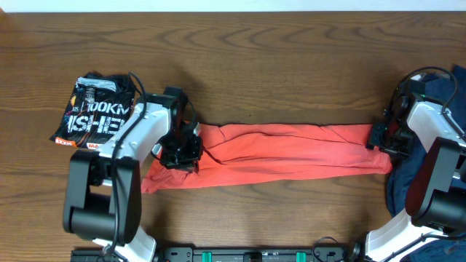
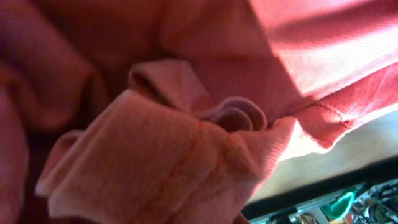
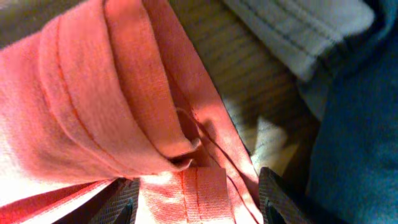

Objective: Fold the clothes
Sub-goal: 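Fold the right end leftward with the right gripper toward the left gripper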

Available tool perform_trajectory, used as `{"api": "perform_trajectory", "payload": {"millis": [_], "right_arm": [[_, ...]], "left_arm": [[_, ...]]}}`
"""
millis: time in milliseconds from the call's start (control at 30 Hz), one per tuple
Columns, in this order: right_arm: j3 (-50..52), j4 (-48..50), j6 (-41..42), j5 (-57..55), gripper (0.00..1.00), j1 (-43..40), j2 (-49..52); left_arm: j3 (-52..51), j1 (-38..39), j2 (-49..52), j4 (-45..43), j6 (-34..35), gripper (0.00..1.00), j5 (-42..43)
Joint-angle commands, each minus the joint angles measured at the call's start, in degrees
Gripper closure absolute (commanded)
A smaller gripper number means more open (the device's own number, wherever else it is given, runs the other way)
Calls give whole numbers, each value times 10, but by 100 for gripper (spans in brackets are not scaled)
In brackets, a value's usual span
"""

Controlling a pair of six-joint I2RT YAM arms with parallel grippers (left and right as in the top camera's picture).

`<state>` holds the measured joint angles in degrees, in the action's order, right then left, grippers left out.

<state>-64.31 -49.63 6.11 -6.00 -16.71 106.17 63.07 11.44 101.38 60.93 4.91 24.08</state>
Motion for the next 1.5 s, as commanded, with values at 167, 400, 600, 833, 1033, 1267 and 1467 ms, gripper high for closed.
{"api": "perform_trajectory", "payload": {"millis": [167,400,600,833,1033,1267,1467], "right_arm": [[4,12,-18,1,39,-6,3],[4,31,-43,44,37,-6,3],[31,78,-75,93,37,-6,3],[96,146,-75,90,61,-10,3],[77,127,-74,88,99,-16,2],[-62,-30,-44,91,99,-7,-14],[-160,-162,-33,95,99,54,-42]], "left_arm": [[-17,-2,-25,3,29,46,-68],[-14,-2,-26,-49,30,39,-68],[5,-3,-48,-51,34,39,-68],[6,-3,-156,-59,40,39,-68],[6,-3,-233,-57,40,39,-68],[5,-3,-258,-58,40,39,-68],[5,-3,-253,-61,81,38,-117]]}}
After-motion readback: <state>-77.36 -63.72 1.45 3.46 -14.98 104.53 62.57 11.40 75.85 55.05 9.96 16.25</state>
